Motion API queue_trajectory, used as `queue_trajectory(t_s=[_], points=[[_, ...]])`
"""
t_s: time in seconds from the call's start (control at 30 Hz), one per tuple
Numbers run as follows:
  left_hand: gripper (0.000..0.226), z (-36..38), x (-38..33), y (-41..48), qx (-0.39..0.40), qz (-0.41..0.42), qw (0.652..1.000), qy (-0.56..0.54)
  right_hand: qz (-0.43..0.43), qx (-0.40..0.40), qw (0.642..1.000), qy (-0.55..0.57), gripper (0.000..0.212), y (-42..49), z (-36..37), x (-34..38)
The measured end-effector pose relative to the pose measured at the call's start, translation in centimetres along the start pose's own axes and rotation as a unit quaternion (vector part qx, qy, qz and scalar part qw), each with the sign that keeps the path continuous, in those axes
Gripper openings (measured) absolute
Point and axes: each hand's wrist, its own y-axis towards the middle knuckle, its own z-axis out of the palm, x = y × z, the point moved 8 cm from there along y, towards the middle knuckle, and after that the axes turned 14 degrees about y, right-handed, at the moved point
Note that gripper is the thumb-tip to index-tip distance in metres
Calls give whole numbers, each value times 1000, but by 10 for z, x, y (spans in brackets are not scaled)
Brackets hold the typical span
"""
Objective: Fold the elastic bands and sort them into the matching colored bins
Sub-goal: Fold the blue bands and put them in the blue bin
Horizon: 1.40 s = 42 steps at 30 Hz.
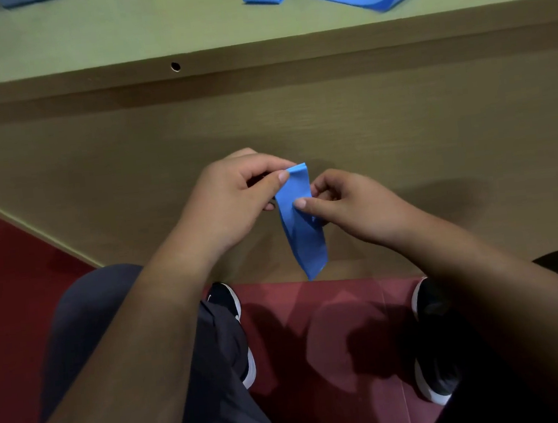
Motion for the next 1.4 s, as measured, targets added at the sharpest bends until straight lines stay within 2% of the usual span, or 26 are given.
queue_trajectory(t_s=[0.13,0.23,0.33,0.53,0.67,0.77,0.9,1.1,1.2,1.4], points=[[18,1,-1,0,-2,10,1000,12,-70,-26,996,-48,24,-1,-7,11],[18,3,-3,0,0,19,1000,17,-105,-15,994,29,21,-1,-8,19],[18,1,-6,0,-6,27,999,23,-114,13,984,135,14,-2,-5,25],[18,-8,-17,0,-67,49,994,65,-134,8,984,119,8,-5,-10,35],[18,-7,-31,-1,-70,69,994,57,-151,0,982,117,27,-11,-12,46],[19,-8,-43,1,-69,84,992,61,-154,6,976,151,10,-17,-17,56],[21,-11,-61,3,-69,98,991,56,-158,0,972,173,10,-26,-30,67],[21,-16,-98,13,-81,131,984,90,-188,-56,965,172,10,-37,-57,88],[18,-25,-122,23,-117,146,972,142,-198,-80,962,171,10,-42,-73,97],[17,-41,-165,61,-193,161,955,158,-209,-128,955,165,16,-50,-102,106]])
